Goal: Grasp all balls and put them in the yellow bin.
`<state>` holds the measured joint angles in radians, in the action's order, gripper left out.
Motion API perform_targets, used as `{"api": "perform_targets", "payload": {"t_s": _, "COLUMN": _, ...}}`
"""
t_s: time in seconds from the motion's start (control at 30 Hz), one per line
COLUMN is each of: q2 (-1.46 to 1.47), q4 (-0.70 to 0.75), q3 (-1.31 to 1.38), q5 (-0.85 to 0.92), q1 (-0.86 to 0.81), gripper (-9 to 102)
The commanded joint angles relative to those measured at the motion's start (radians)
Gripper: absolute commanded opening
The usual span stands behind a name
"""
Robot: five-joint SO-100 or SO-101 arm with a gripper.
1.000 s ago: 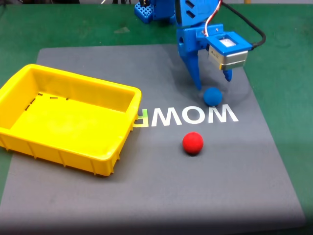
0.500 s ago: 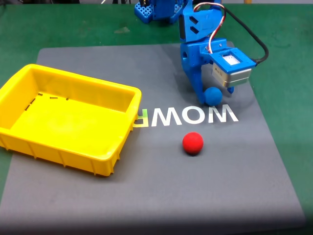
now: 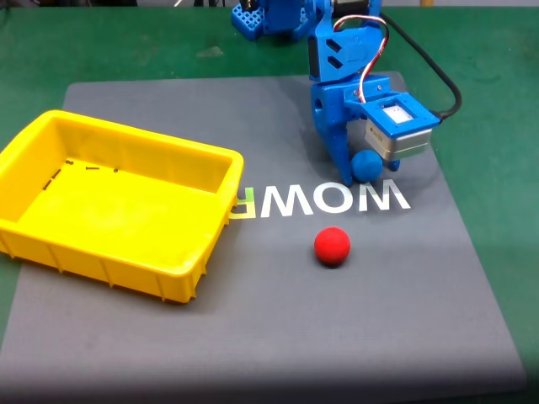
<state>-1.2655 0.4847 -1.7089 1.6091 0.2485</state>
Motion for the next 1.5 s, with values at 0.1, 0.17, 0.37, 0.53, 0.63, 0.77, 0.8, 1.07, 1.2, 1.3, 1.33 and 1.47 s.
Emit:
{"api": "perform_targets", "payload": {"t_s": 0.1, "q2": 0.003, "q4": -0.034, "q3": 0.071, "q5": 0.005, "q1": -0.017, "gripper": 28}}
{"api": "perform_targets", "payload": {"t_s": 0.17, "q2": 0.005, "q4": -0.035, "q3": 0.071, "q5": 0.002, "q1": -0.017, "gripper": 26}}
{"api": "perform_targets", "payload": {"t_s": 0.37, "q2": 0.002, "q4": -0.029, "q3": 0.072, "q5": -0.005, "q1": -0.015, "gripper": 13}}
{"api": "perform_targets", "payload": {"t_s": 0.53, "q2": -0.006, "q4": -0.018, "q3": 0.072, "q5": -0.005, "q1": -0.017, "gripper": 0}}
{"api": "perform_targets", "payload": {"t_s": 0.63, "q2": -0.009, "q4": -0.012, "q3": 0.071, "q5": -0.006, "q1": -0.018, "gripper": 0}}
{"api": "perform_targets", "payload": {"t_s": 0.77, "q2": -0.023, "q4": -0.011, "q3": 0.071, "q5": -0.008, "q1": -0.020, "gripper": 0}}
{"api": "perform_targets", "payload": {"t_s": 0.8, "q2": -0.032, "q4": -0.012, "q3": 0.071, "q5": -0.008, "q1": -0.021, "gripper": 0}}
{"api": "perform_targets", "payload": {"t_s": 1.07, "q2": -0.133, "q4": -0.086, "q3": 0.186, "q5": -0.031, "q1": -0.035, "gripper": 0}}
{"api": "perform_targets", "payload": {"t_s": 1.2, "q2": -0.143, "q4": -0.129, "q3": 0.304, "q5": -0.040, "q1": -0.084, "gripper": 0}}
{"api": "perform_targets", "payload": {"t_s": 1.3, "q2": -0.132, "q4": -0.123, "q3": 0.391, "q5": -0.038, "q1": -0.152, "gripper": 0}}
{"api": "perform_targets", "payload": {"t_s": 1.33, "q2": -0.126, "q4": -0.121, "q3": 0.413, "q5": -0.035, "q1": -0.179, "gripper": 0}}
{"api": "perform_targets", "payload": {"t_s": 1.47, "q2": -0.092, "q4": -0.118, "q3": 0.486, "q5": -0.011, "q1": -0.305, "gripper": 0}}
